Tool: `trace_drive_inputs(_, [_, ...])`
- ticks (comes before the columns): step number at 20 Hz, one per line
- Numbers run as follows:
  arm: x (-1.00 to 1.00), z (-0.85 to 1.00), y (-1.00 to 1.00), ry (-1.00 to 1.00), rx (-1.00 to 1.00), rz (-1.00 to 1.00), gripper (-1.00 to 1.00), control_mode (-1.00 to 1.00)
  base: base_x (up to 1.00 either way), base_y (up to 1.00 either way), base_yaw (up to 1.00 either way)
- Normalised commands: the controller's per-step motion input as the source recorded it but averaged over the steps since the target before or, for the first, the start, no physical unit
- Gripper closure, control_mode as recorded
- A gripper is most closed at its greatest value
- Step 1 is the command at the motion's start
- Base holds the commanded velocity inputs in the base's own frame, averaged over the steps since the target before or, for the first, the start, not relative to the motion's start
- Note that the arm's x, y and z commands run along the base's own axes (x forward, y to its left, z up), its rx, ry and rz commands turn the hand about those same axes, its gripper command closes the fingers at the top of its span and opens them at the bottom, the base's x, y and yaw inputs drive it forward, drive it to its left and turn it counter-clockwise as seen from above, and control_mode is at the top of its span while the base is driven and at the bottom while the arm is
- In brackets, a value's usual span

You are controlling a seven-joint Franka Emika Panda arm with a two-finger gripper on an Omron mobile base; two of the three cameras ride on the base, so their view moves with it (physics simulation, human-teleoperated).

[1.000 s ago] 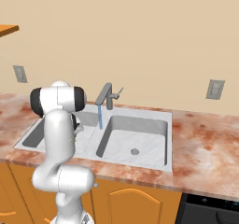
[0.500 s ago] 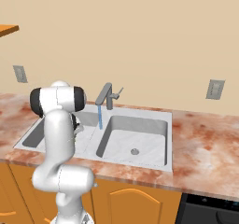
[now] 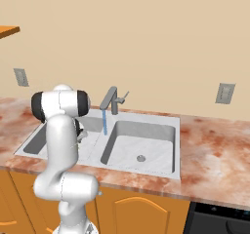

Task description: Soak the sponge with water for a few seconds and then drop it inside the sink.

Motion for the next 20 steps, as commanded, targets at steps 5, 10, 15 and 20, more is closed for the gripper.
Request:
trace_drive_inputs(5, [0.00,0.19,0.00,0.01,0.00,0.00,-1.00,-1.00,0.00,0.00,0.00])
trace_drive_inputs(10, [-0.10,0.82,0.00,0.03,0.00,0.00,-1.00,-1.00,0.00,0.00,0.00])
trace_drive_inputs(15, [-0.09,0.90,0.00,0.07,0.00,0.00,-1.00,-1.00,0.00,0.00,0.00])
trace_drive_inputs(20, [-0.01,0.85,0.00,0.10,0.00,0.00,-1.00,-1.00,0.00,0.00,0.00])
